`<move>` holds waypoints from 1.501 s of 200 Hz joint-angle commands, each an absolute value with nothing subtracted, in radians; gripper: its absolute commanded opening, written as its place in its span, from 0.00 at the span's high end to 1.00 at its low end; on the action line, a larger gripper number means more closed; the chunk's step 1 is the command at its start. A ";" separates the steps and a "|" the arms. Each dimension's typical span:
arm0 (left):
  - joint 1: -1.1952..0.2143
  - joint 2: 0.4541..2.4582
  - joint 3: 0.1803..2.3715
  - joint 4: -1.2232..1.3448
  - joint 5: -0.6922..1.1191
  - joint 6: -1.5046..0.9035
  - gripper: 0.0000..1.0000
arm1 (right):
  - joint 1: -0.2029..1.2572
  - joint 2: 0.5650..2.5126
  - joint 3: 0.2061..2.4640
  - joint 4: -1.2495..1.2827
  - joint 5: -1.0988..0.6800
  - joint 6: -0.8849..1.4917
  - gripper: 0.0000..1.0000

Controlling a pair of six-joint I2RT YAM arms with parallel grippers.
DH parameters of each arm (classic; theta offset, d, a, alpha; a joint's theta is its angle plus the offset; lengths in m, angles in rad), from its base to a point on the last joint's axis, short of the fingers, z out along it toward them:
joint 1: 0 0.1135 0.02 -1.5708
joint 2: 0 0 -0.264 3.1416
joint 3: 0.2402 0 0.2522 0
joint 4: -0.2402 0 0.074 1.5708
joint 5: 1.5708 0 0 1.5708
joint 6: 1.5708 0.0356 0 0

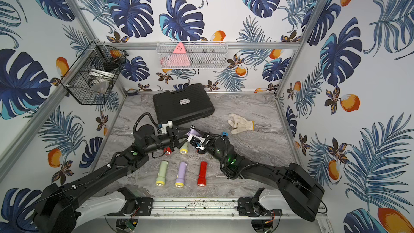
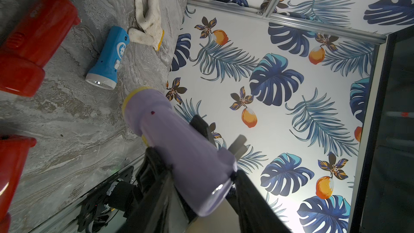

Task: Close the plug at the bottom of the flashlight
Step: Close the plug of the flashlight.

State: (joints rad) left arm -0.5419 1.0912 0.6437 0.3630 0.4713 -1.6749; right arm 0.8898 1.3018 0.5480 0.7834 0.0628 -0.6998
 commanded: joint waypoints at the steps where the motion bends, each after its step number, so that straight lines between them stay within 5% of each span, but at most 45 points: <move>1: -0.548 1.094 0.655 0.411 0.486 -1.664 0.54 | 0.894 1.305 0.556 0.836 0.015 -0.712 1.00; 100: -0.549 1.112 0.645 0.465 0.492 -1.684 0.73 | 0.894 1.305 0.561 0.836 0.017 -0.722 1.00; 116: -0.550 1.109 0.641 0.472 0.487 -1.689 0.70 | 0.894 1.304 0.560 0.833 0.017 -0.721 1.00; 143: -0.548 1.101 0.653 0.451 0.479 -1.678 0.45 | 0.894 1.297 0.547 0.836 0.014 -0.711 1.00; 158: -0.549 1.100 0.657 0.453 0.473 -1.676 0.39 | 0.894 1.288 0.542 0.831 0.010 -0.707 1.00; 219: -0.549 1.119 0.678 0.444 0.486 -1.667 0.52 | 0.894 1.260 0.532 0.822 0.003 -0.721 1.00; 300: -0.549 1.123 0.681 0.430 0.497 -1.660 0.48 | 0.896 1.261 0.542 0.784 -0.003 -0.773 1.00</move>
